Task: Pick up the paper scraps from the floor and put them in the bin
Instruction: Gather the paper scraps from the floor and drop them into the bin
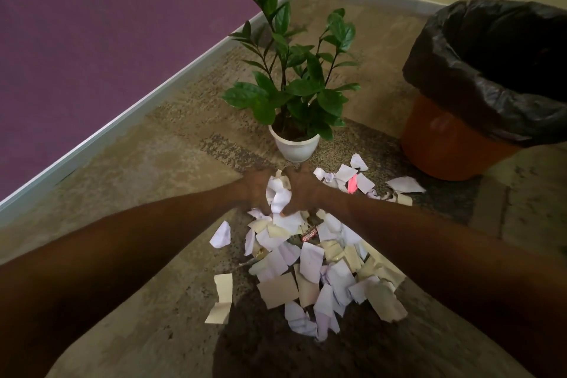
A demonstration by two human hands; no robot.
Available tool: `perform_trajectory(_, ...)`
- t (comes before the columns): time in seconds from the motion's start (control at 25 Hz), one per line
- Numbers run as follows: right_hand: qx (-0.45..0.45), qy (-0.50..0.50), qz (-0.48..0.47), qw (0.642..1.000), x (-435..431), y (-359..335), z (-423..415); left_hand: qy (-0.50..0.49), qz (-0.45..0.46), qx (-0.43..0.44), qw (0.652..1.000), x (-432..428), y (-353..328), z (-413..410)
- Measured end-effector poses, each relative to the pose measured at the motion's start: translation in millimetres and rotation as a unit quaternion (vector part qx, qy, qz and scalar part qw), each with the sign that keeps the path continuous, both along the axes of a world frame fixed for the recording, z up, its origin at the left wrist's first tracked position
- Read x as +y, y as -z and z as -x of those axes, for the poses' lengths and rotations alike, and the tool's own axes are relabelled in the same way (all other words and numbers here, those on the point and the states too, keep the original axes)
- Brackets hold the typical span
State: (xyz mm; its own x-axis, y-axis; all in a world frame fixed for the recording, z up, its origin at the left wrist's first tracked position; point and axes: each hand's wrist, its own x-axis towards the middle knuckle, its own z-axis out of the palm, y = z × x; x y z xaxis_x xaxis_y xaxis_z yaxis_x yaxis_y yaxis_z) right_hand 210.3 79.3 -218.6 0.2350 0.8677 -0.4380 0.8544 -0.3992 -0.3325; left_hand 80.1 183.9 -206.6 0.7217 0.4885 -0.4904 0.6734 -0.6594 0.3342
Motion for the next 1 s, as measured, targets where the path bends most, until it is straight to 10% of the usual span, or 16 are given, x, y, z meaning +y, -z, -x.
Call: perform_trajectory(1.0,-0.008,0.122,-0.168,0.978,-113,-141,-81,-0.08,-0.046,-0.222,0.971,-134,-134,-77)
